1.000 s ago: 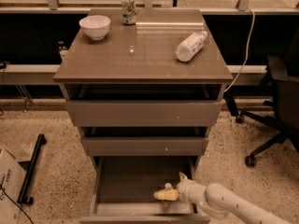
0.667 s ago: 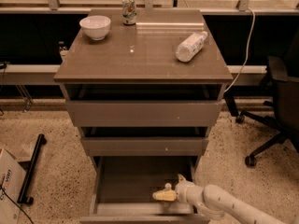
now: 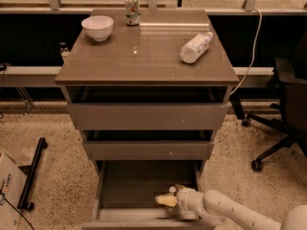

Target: Pick water bottle from bottom drawer and place on counter

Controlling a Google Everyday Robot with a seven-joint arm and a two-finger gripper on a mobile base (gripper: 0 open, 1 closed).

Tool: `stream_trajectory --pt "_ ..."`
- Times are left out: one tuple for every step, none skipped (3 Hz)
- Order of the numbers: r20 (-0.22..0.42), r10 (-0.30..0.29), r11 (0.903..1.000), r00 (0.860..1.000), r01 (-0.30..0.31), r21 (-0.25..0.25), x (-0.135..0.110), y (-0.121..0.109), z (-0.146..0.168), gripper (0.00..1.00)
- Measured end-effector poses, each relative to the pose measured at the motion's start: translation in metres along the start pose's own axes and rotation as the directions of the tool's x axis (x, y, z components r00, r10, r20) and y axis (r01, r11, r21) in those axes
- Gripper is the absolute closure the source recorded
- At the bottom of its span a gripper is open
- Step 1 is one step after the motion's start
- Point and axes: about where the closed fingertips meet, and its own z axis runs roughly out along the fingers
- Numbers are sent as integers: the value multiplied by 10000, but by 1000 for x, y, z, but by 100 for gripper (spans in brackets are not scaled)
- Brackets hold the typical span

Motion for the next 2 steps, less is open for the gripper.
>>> stream_trajectory --pt "57 120 9999 9999 -120 45 1 2 -4 54" --pt "292 24 10000 9996 -27 86 -8 5 -12 77"
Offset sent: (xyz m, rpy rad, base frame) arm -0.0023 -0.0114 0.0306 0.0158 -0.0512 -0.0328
